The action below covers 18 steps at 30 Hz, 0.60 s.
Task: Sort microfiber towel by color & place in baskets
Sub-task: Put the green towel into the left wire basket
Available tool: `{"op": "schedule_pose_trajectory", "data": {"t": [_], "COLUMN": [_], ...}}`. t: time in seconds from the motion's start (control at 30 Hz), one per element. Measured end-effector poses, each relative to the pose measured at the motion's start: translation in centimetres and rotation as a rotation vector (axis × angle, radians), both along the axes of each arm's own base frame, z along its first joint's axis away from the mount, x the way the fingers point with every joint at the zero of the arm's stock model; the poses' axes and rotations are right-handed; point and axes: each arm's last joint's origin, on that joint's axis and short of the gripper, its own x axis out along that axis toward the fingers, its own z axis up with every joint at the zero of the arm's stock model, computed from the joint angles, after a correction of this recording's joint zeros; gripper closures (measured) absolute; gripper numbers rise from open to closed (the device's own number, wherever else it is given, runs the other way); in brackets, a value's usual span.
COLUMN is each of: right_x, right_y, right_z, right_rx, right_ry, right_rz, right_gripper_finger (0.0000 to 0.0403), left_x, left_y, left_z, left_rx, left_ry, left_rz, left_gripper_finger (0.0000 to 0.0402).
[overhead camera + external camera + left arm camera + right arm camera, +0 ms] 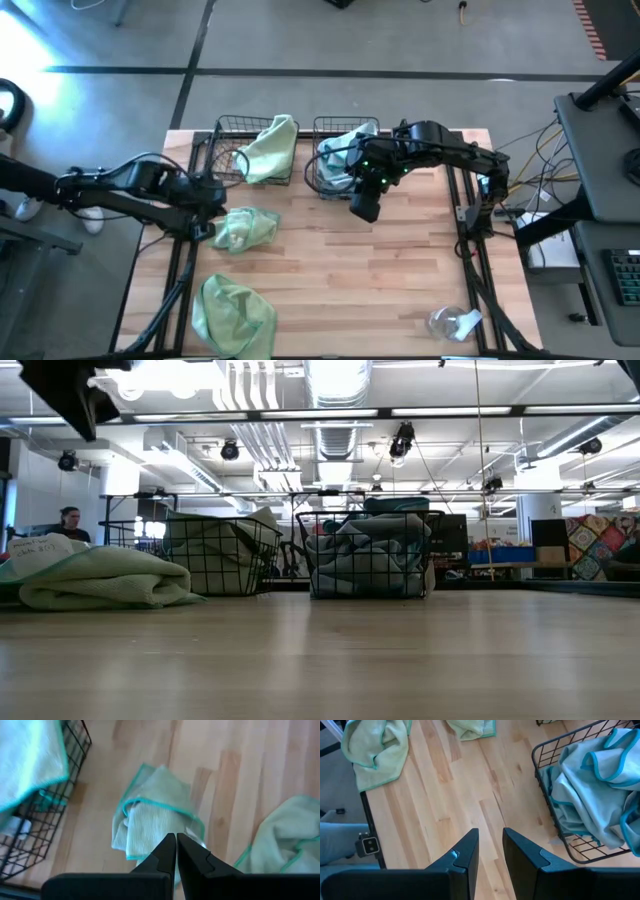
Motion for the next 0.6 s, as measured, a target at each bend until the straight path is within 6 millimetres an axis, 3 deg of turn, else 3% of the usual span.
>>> {"op": "schedule_pose_trajectory", "data": {"t": [0.27,0.6], "right_x": [0.0,0.0], "right_y": [0.0,0.0], "right_z": [0.0,0.0], "right_rx": [-0.007,-0.016], "right_ry": [0.000,-0.001], "right_rz": [0.013,0.028], "right_gripper_finger": [0.0321,0.0321], "left_x": [0.5,1.5], "left_y": [0.1,0.0], "left_z": [-3.2,-3.8], "left_rx": [0.046,0.095], "left_ry": [0.112,0.166], "left_rz": [0.009,-0.041], "left_gripper_finger": [0.0402,0.0402]}}
